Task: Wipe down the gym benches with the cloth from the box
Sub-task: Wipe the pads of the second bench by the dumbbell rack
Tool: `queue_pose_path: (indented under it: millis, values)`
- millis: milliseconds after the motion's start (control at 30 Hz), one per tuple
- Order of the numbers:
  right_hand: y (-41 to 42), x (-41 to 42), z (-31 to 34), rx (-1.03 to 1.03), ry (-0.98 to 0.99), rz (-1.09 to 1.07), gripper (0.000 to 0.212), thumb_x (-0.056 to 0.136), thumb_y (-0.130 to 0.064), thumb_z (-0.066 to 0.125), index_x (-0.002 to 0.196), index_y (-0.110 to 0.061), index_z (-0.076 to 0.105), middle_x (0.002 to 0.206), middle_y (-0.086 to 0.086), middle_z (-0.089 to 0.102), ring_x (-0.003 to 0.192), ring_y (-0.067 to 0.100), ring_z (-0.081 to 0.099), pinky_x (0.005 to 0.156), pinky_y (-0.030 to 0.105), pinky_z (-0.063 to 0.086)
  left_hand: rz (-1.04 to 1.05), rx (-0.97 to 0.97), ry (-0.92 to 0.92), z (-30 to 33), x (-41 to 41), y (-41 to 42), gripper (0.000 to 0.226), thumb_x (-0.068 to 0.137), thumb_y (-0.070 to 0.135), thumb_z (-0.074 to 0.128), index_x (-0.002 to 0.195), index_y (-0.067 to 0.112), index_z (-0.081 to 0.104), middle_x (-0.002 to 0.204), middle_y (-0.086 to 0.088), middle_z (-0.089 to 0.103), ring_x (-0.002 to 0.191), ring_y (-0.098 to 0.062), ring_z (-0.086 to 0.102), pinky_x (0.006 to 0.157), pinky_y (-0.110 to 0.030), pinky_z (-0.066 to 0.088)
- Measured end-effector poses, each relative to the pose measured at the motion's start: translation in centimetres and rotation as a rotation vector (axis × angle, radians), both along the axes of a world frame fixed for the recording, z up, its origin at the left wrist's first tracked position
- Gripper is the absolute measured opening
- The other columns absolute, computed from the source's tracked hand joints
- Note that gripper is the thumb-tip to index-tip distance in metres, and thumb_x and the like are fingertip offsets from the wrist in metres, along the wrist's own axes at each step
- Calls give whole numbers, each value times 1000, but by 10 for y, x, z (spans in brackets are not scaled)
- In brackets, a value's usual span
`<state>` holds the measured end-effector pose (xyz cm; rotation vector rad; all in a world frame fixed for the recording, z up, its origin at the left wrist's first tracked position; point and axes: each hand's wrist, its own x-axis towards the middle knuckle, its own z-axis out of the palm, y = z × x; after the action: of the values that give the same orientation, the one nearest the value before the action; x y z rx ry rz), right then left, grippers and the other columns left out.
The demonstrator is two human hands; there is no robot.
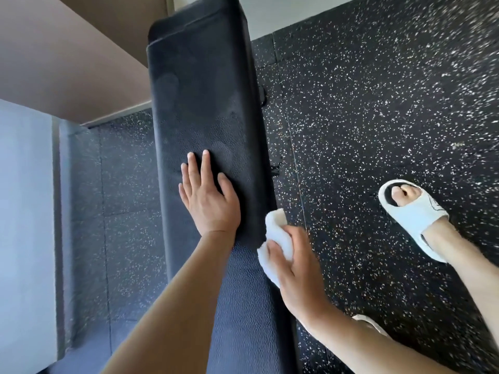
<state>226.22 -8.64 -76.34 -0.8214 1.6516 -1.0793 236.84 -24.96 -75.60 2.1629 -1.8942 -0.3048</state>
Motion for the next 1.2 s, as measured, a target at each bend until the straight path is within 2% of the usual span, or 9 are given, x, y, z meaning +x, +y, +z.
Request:
queue_pose_path:
  millis: [133, 367, 567, 700, 733, 867, 967, 1067, 1200]
  values:
    - [-37, -6, 1, -41, 75, 14, 10, 102, -29, 58, 105, -29, 49, 104, -9, 57, 92, 7, 55, 78, 28, 40, -119, 18, 25, 5, 13, 34, 55, 107, 23, 40, 162, 21, 37, 173, -5, 24, 161, -28, 14, 129, -50, 14]
    - [-139, -17, -10, -92, 189, -129, 12, 101, -24, 58, 104, -13, 52, 107, 6, 58, 90, 15, 49, 80, 37, 42, -138, -16, -46, -4, 45, 164, 59, 102, 23, 38, 161, 24, 40, 172, 0, 28, 160, -24, 20, 128, -50, 21]
    - [30, 14, -16, -10, -21, -94, 8, 103, -30, 57, 108, -27, 52, 98, 0, 61, 91, 23, 60, 80, 46, 50, -97, -35, -73, -6, 42, 162, 61, 98, 24, 39, 158, 25, 43, 169, -1, 33, 158, -26, 26, 128, -48, 21]
    - [141, 39, -3, 27, -92, -50, 9, 100, -31, 59, 106, -29, 53, 95, -11, 63, 87, 5, 64, 76, 20, 51, -104, -59, -95, -10, 43, 162, 61, 98, 22, 40, 158, 25, 43, 169, -1, 34, 157, -26, 27, 128, -48, 21]
    - [148, 42, -4, 43, -104, -51, 10, 99, -34, 59, 106, -31, 53, 95, -10, 62, 87, 6, 64, 76, 20, 50, -100, -62, -99, -10, 43, 163, 60, 98, 22, 40, 158, 26, 43, 169, -1, 34, 157, -26, 27, 128, -47, 21]
    - [103, 33, -16, 67, -89, -118, 8, 101, -39, 53, 105, -33, 52, 92, -7, 59, 84, 15, 60, 74, 41, 50, -104, -69, -90, -10, 42, 163, 60, 98, 21, 39, 158, 24, 43, 169, -1, 34, 157, -26, 27, 128, -47, 21]
    - [20, 14, -24, 33, -87, -172, 11, 103, -34, 54, 100, -24, 50, 87, -2, 59, 80, 17, 57, 70, 38, 48, -114, -82, -92, -11, 42, 164, 61, 98, 22, 39, 158, 24, 43, 169, -2, 35, 157, -26, 27, 128, -47, 21]
    - [-46, -4, -27, 11, -42, -211, 11, 103, -28, 53, 96, -21, 48, 83, -3, 58, 74, 9, 53, 63, 24, 42, -105, -81, -98, -11, 42, 163, 61, 97, 21, 39, 158, 24, 43, 169, -1, 35, 157, -26, 27, 128, -47, 21]
    - [6, 6, -25, 11, -45, -142, 12, 104, -33, 51, 98, -22, 48, 81, -4, 56, 72, 15, 54, 63, 34, 44, -92, -60, -101, -8, 40, 162, 62, 97, 22, 39, 158, 25, 42, 169, -1, 34, 157, -27, 26, 128, -46, 20]
